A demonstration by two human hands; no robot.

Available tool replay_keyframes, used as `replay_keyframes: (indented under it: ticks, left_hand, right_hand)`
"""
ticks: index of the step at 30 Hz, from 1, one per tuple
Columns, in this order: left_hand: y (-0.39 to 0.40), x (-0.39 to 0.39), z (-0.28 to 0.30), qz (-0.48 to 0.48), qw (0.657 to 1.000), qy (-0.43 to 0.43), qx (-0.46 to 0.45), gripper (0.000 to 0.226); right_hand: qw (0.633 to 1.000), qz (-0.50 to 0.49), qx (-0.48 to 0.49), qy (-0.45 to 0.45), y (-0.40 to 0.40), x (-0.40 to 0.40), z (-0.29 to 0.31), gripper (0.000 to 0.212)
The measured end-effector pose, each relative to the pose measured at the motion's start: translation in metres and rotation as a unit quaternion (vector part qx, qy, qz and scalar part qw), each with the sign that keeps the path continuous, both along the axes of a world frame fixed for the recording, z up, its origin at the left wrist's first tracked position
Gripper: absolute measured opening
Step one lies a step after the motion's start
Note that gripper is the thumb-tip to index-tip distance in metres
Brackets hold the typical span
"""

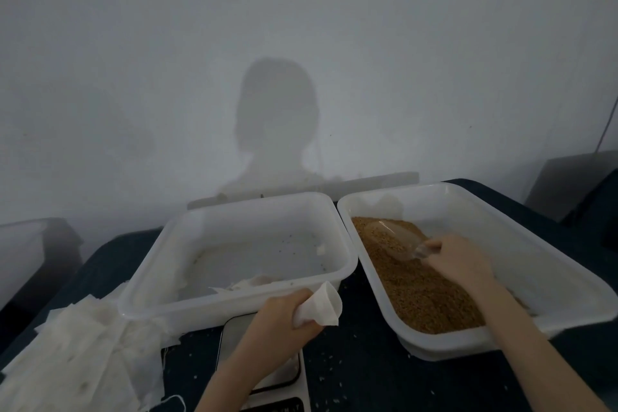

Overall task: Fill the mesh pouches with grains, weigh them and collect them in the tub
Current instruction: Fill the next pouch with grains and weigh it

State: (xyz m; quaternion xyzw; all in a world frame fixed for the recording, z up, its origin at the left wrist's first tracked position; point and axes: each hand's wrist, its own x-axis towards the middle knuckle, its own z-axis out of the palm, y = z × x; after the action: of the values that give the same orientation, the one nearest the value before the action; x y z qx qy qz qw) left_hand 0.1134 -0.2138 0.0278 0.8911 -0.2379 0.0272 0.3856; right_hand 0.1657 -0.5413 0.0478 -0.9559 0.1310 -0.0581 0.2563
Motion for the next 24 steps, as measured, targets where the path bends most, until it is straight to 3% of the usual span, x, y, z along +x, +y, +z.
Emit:
replay_keyframes:
  ticks: [4,8,12,19,24]
  left_hand:
    - [0.002,0.000,0.003,0.014,1.000,0.008,-0.019,0.024]
    - [0.011,0.001,0.009,0.033,0.999,0.012,-0.007,0.010]
    - [0.026,0.003,0.017,0.072,0.997,0.013,-0.013,0.015]
    - [0.056,-0.003,0.026,0.108,0.993,0.011,-0.037,0.033]
    - [0.068,-0.006,0.026,0.095,0.995,0.002,-0.024,0.042]
  right_hand:
    - [0.999,0.031,0.036,-0.024,0.005,-0.005,0.006,0.028]
    - [0.991,0.071,0.078,-0.077,0.013,-0.010,0.018,0.044]
    - [0.975,0.135,0.125,-0.125,0.029,-0.023,0.040,0.044]
    - [0.944,0.307,0.113,-0.039,0.067,-0.046,0.078,0.043]
    - [0.930,0.364,0.047,0.005,0.081,-0.052,0.086,0.043]
